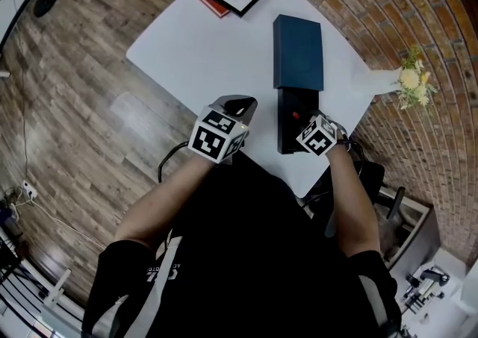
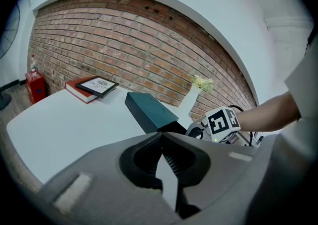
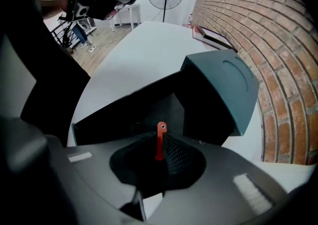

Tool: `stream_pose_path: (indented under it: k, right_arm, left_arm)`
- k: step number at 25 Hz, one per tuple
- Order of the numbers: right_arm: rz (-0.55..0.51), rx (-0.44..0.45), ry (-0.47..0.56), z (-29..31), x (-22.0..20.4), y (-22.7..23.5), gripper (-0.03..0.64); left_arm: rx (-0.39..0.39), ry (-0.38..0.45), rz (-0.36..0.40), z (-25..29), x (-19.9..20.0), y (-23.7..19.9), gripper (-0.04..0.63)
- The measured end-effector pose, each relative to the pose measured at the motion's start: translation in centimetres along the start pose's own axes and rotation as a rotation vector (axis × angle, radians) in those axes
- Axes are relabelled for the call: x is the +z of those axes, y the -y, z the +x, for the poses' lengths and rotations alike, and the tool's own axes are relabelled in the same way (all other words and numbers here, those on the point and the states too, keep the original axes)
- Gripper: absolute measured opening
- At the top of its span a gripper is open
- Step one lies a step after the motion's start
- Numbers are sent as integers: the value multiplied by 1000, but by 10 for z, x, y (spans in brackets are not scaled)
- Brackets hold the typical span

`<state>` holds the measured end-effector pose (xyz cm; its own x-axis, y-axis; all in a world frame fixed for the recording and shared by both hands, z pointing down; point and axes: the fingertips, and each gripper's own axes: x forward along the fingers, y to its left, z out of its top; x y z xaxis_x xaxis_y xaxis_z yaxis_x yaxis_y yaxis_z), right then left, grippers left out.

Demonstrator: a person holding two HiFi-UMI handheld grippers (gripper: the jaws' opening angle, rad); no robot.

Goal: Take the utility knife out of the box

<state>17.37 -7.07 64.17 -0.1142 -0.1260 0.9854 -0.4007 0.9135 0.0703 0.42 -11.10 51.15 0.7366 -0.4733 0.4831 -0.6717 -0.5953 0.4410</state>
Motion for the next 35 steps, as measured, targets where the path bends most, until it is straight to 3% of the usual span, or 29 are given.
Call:
stream_pose_path:
  k: [3,6,9,24,35]
  right_arm:
    - [-7,17,-14,6,10,3,95]
    - [-58,57,-57,12,9,0,117]
    - [-108,110,-69,13,10,-6,51]
    - [-90,139,-6,8,14,-10,58]
    - [40,100,177,-20,42,-3,60]
  left_arm:
    - [4,-3,-6,1,-1,-2,7]
    - [6,-6,-10,2,-1,-3,6]
    - [13,-7,-13,2,-1,-6,8]
    - [12,-10,-26,3,-7,-8,8]
    - [-57,-49,-22,13,-12,3,8]
